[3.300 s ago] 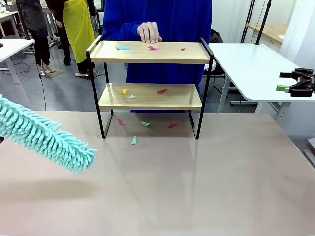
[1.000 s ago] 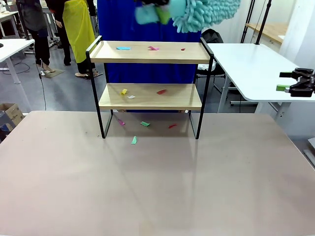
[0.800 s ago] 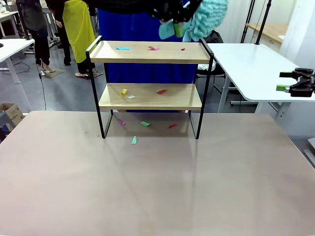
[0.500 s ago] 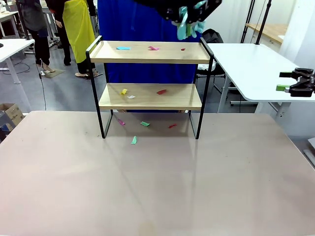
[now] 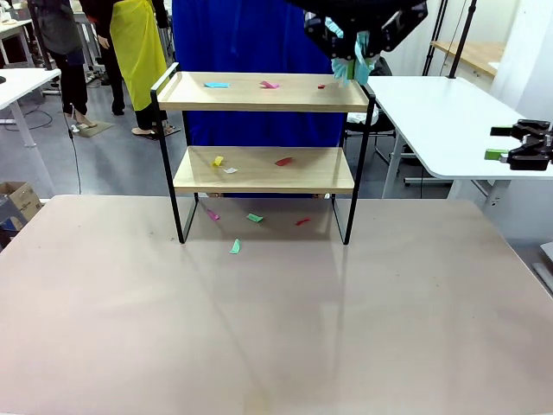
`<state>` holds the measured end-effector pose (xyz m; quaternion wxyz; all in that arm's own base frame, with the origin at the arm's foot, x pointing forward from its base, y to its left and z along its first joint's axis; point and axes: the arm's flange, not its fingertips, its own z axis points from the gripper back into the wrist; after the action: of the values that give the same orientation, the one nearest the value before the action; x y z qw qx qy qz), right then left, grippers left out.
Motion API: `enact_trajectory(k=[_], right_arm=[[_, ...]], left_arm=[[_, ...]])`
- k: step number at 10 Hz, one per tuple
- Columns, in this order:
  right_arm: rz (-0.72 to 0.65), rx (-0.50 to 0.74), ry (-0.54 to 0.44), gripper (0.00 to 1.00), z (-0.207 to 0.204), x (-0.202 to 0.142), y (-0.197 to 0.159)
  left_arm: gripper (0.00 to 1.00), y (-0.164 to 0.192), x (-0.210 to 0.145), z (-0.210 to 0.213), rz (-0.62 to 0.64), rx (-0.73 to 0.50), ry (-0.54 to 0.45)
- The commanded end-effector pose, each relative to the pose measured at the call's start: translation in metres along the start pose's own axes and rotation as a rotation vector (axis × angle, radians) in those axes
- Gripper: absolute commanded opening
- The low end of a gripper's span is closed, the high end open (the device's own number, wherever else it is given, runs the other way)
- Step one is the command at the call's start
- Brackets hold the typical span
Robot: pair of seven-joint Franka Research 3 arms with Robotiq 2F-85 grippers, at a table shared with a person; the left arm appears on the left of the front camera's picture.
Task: Clean the shelf.
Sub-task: Clean the specific section of the Shelf indicated by the human with the Duster.
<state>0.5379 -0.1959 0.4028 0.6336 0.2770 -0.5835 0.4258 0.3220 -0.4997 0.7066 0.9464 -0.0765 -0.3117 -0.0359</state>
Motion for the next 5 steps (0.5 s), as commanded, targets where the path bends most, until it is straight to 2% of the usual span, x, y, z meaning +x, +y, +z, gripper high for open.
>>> enact_trajectory(k=[1, 5], right_arm=[[0.003, 0.001, -0.001, 1.00, -0.001, 0.002, 0.001], [0.003, 0.001, -0.001, 1.00, -0.001, 0.002, 0.001]], left_arm=[[0.13, -0.011, 0.009, -0.004, 0.045, 0.025, -0.015], [0.13, -0.008, 0.000, -0.036, 0.062, 0.024, 0.054]])
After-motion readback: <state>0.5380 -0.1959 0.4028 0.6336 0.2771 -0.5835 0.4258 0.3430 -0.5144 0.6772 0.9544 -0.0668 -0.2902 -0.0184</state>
